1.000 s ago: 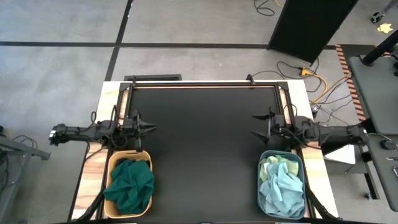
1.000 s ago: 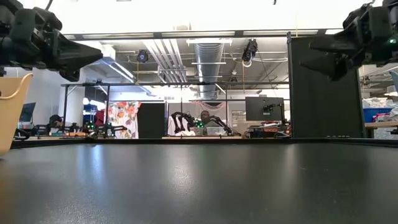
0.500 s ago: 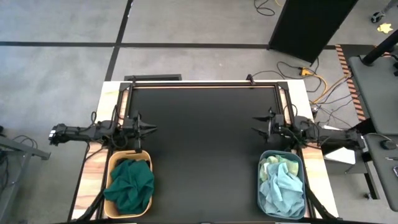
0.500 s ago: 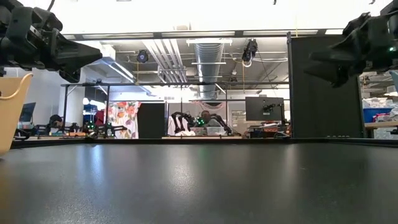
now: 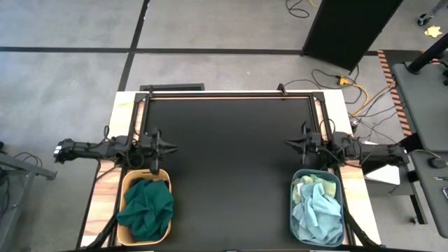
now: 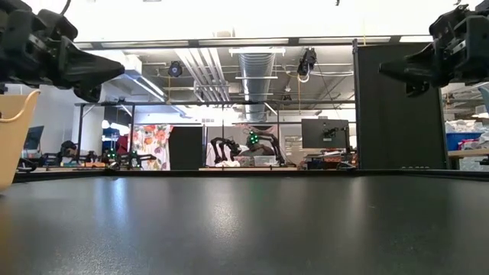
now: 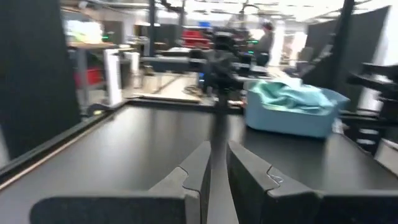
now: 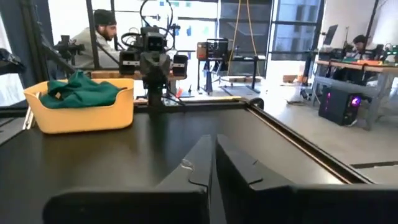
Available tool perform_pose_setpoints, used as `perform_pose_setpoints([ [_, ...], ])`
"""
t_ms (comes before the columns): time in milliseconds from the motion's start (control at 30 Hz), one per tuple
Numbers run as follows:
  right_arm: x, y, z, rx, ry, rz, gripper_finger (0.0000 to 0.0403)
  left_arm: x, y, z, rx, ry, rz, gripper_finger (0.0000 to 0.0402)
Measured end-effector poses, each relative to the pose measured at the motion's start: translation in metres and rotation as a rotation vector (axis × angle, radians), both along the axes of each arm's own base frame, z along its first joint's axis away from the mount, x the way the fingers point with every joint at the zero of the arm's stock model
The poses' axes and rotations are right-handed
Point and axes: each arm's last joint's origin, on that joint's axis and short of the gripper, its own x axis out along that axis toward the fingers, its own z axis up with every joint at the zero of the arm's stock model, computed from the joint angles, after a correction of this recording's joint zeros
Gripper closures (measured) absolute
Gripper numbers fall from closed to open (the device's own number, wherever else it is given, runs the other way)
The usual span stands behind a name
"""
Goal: Sort microfiber towel by color & place in baskets
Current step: Return to Home Position
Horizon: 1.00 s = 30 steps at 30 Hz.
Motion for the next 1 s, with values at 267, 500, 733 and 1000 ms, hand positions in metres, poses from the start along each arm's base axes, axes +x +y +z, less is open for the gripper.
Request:
perform_pose_setpoints([
  [267,0.001,0.002,-0.001,-0.017,0.011,0.052,0.0394,0.000,-0.004,-0.001,0.003,0.009,-0.144,0.0366],
  [500,0.001,0.002,-0.001,-0.007,0.013,0.082,0.0394,0.001,-0.004,-0.003,-0.022,0.036,-0.150,0.0366],
  [733,0.001,0.003,-0.001,0.002,0.009,0.100,0.0394,0.004,-0.005,-0.007,-0.048,0.093,-0.150,0.0366],
  [1000,0.001,0.003,-0.001,0.017,0.007,0.090,0.0394,0.006,-0.005,-0.010,-0.047,0.132,-0.146,0.0366],
])
